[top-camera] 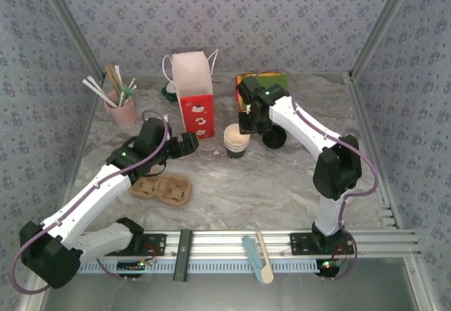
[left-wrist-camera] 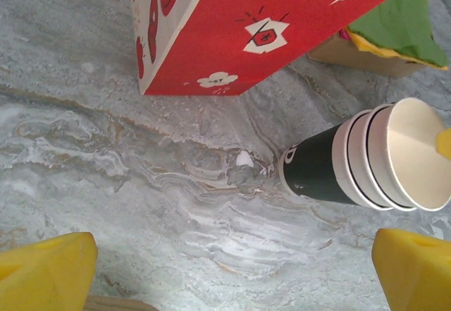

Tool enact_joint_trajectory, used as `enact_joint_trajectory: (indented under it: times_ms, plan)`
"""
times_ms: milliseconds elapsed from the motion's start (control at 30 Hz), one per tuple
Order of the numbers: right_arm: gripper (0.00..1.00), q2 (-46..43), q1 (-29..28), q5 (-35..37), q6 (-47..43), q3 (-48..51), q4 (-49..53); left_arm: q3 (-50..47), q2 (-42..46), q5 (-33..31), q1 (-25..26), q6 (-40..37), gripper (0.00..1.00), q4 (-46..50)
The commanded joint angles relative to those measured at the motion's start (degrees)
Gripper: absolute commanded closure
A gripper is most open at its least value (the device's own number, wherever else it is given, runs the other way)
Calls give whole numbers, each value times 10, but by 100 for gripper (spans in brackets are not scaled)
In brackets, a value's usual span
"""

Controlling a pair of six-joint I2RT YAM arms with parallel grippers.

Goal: Pack the takeout coffee

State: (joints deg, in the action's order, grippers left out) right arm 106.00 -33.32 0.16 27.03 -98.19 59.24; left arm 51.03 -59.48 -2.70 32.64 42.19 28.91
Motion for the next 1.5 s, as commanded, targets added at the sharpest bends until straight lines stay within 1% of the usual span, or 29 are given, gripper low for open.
enact_joint_trajectory:
  times_ms: [0, 100, 233, 433, 500, 600, 667, 733, 833, 933, 1467]
  plan:
    - [70, 9, -2, -5, 12, -23, 20, 16, -5, -10, 3, -13, 0, -11]
    - [72, 13, -3, -7, 13, -25, 20, 18, -8, -10, 3, -13, 0, -8]
    - [72, 14, -2, -7, 13, -24, 19, 22, -9, -11, 4, -14, 0, -6]
    - [77, 16, -2, -10, 13, -20, 16, 25, -12, -11, 4, -14, 0, -4]
    - [80, 17, -2, -10, 14, -19, 17, 26, -14, -9, 4, -14, 0, -3]
    - [80, 15, -3, -11, 14, -18, 14, 29, -17, -8, 3, -13, 0, -1]
    - [83, 15, -3, -12, 14, -17, 13, 28, -17, -8, 4, -13, 0, 0]
    - [90, 14, -3, -12, 14, -17, 13, 28, -16, -8, 4, -14, 0, 0]
    - [92, 9, -3, -13, 14, -17, 11, 28, -16, -9, 4, -15, 0, 1]
    - [93, 3, -3, -13, 14, -20, 12, 27, -16, -9, 3, -16, 0, 3]
    - [96, -20, 8, -24, 17, -42, 17, 34, -17, -7, 5, -17, 0, 5]
